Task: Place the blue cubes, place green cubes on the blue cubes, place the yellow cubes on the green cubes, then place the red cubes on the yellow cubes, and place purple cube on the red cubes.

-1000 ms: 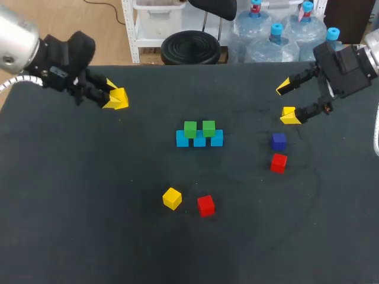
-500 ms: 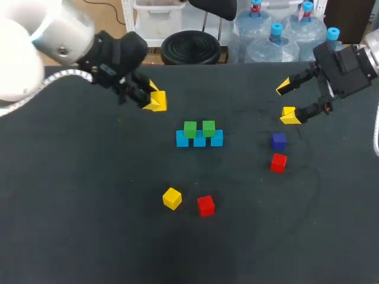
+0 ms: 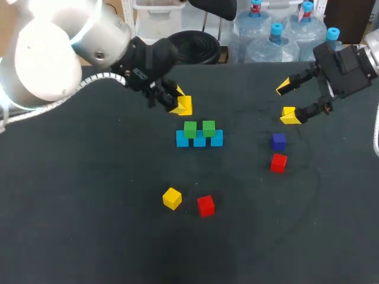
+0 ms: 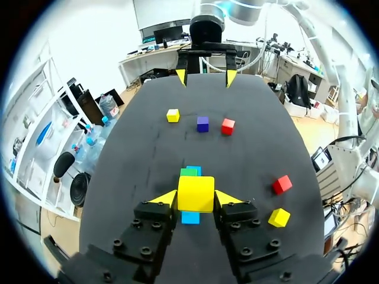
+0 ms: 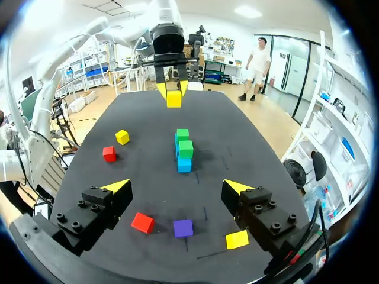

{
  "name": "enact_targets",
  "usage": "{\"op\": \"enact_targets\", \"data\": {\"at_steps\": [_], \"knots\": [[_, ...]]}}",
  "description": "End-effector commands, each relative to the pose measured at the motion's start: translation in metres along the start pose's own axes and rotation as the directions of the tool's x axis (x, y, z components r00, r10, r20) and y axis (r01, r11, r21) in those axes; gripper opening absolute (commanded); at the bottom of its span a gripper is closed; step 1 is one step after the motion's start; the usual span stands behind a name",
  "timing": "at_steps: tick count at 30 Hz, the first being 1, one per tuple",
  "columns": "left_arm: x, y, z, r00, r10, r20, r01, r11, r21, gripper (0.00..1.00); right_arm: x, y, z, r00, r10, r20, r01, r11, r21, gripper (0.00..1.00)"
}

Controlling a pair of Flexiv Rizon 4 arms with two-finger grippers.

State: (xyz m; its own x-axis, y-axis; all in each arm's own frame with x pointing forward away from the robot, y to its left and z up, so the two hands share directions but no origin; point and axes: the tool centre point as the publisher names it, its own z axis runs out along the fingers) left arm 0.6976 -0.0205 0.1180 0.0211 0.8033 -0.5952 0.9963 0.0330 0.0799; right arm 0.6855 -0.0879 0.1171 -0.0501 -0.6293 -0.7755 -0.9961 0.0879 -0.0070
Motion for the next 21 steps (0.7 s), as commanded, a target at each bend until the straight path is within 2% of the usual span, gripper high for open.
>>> {"op": "enact_targets", "data": {"at_steps": [1,8,21], "knots": [[-0.003,0.004,0.012,1.000,-0.007,0.009,0.007,1.000,0.001,0.00,0.000,0.000,0.001,1.000,-0.001,0.002,0.001,1.000,0.000,1.00],[-0.003,0.004,0.023,1.000,-0.006,0.010,0.007,1.000,-0.025,0.00,0.000,0.000,0.001,1.000,-0.001,0.002,0.001,1.000,0.000,1.00],[-0.005,0.011,0.045,1.000,0.000,0.015,0.000,1.000,-0.005,0.00,0.000,0.000,0.001,1.000,-0.001,0.002,0.001,1.000,0.000,1.00]]}}
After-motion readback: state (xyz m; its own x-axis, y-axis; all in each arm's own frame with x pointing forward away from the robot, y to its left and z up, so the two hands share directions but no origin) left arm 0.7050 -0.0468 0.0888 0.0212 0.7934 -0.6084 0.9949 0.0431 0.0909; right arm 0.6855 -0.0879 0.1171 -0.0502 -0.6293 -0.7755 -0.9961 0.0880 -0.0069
